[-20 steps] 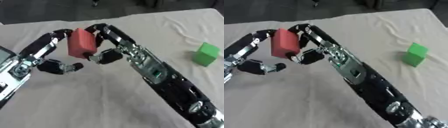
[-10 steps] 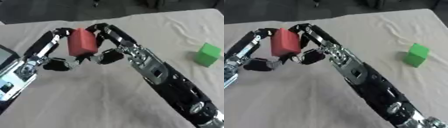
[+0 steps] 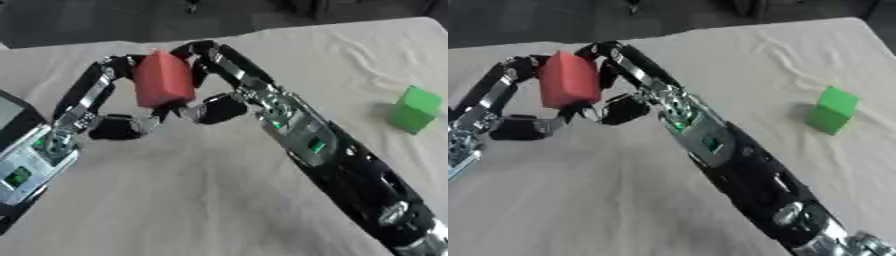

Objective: Pick up the objects with one hand, pass them to the other hand, and then place them into the box on the other side of the table.

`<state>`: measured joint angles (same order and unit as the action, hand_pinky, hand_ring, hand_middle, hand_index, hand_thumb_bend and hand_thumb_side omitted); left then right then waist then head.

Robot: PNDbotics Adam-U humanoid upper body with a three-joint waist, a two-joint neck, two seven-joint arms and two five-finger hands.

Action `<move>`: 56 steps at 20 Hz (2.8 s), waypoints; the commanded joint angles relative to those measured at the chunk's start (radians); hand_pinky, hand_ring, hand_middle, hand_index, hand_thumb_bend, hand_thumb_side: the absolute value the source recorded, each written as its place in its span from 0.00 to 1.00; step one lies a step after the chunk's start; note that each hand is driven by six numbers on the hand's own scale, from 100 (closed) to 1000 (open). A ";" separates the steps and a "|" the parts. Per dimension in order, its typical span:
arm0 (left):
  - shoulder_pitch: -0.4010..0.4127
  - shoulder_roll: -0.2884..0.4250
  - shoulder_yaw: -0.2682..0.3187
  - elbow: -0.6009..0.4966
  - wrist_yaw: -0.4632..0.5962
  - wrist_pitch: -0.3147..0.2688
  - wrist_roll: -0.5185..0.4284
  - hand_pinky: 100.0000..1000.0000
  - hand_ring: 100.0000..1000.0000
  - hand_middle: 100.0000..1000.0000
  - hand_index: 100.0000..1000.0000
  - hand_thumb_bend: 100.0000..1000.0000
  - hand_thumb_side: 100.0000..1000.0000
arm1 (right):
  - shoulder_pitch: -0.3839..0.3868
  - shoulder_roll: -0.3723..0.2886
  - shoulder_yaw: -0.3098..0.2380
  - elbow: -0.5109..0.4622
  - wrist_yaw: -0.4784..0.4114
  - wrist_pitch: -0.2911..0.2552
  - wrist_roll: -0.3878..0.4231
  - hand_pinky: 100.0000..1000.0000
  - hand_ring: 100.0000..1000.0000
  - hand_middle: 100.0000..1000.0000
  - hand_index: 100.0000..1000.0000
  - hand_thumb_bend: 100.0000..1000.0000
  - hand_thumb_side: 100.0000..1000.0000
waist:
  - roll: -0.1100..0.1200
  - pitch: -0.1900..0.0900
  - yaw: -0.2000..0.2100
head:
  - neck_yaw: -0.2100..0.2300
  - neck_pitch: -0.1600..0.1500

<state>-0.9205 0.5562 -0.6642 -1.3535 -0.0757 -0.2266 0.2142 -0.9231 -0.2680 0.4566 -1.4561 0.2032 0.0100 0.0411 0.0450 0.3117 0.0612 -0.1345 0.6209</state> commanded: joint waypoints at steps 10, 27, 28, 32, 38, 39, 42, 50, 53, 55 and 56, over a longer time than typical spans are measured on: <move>-0.011 0.029 0.027 -0.001 -0.010 -0.031 0.038 0.60 0.57 0.14 0.20 0.00 0.37 | -0.024 -0.006 -0.006 -0.016 0.140 0.032 0.180 0.71 0.73 0.68 0.87 0.16 0.00 | -0.003 -0.021 0.002 | -0.006 -0.003; 0.010 0.055 0.050 0.036 -0.065 -0.041 0.092 0.58 0.53 0.08 0.17 0.00 0.32 | -0.021 -0.013 -0.015 -0.043 0.163 0.075 0.256 0.78 0.76 0.74 0.95 0.22 0.00 | -0.001 -0.021 -0.001 | -0.004 -0.003; 0.011 0.058 0.050 0.035 -0.067 -0.042 0.093 0.58 0.53 0.08 0.17 0.00 0.32 | -0.021 -0.013 -0.016 -0.043 0.164 0.075 0.256 0.78 0.75 0.74 0.95 0.22 0.00 | -0.001 -0.021 -0.001 | -0.004 -0.003; 0.021 0.073 0.051 0.030 -0.074 -0.046 0.094 0.57 0.53 0.08 0.17 0.00 0.30 | -0.018 -0.014 -0.018 -0.039 0.167 0.080 0.250 0.77 0.75 0.74 0.95 0.21 0.00 | -0.001 -0.021 -0.002 | -0.003 -0.004; 0.037 0.105 0.055 0.011 -0.079 -0.049 0.102 0.57 0.52 0.07 0.16 0.00 0.27 | -0.015 -0.017 -0.023 -0.030 0.173 0.090 0.235 0.77 0.75 0.74 0.95 0.20 0.00 | 0.000 -0.023 -0.002 | -0.004 -0.004; 0.040 0.110 0.056 0.007 -0.078 -0.048 0.103 0.57 0.52 0.07 0.16 0.00 0.27 | -0.014 -0.018 -0.024 -0.028 0.174 0.092 0.232 0.77 0.75 0.74 0.95 0.20 0.00 | 0.001 -0.024 -0.002 | -0.004 -0.004; 0.046 0.125 0.058 -0.004 -0.079 -0.049 0.105 0.57 0.52 0.07 0.16 0.00 0.26 | -0.013 -0.018 -0.026 -0.026 0.175 0.097 0.224 0.76 0.75 0.74 0.94 0.20 0.00 | 0.001 -0.024 -0.001 | -0.005 -0.004; 0.077 0.180 0.077 -0.041 -0.078 -0.042 0.119 0.57 0.51 0.07 0.17 0.00 0.21 | -0.011 -0.025 -0.032 -0.023 0.178 0.109 0.203 0.75 0.74 0.73 0.93 0.21 0.00 | 0.002 -0.023 -0.001 | 0.037 -0.005; 0.099 0.216 0.098 -0.060 -0.072 -0.026 0.137 0.57 0.51 0.07 0.17 0.00 0.19 | -0.014 -0.031 -0.036 -0.022 0.173 0.123 0.192 0.73 0.73 0.72 0.92 0.24 0.00 | 0.001 -0.024 -0.001 | 0.074 -0.011; 0.116 0.243 0.115 -0.079 -0.063 -0.014 0.152 0.57 0.51 0.07 0.17 0.00 0.19 | -0.015 -0.036 -0.038 -0.022 0.168 0.139 0.177 0.73 0.73 0.72 0.91 0.25 0.00 | 0.000 -0.027 -0.001 | 0.097 -0.014; 0.126 0.257 0.125 -0.089 -0.058 -0.007 0.160 0.57 0.51 0.07 0.17 0.00 0.18 | -0.015 -0.038 -0.038 -0.022 0.163 0.147 0.172 0.73 0.74 0.72 0.91 0.25 0.00 | -0.001 -0.029 0.000 | 0.108 -0.016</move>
<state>-0.7845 0.7623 -0.5655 -1.4189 -0.1425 -0.2386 0.3626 -0.9161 -0.2883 0.4298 -1.4672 0.3719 0.1484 0.2219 0.0429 0.3110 0.0585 -0.0410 0.6200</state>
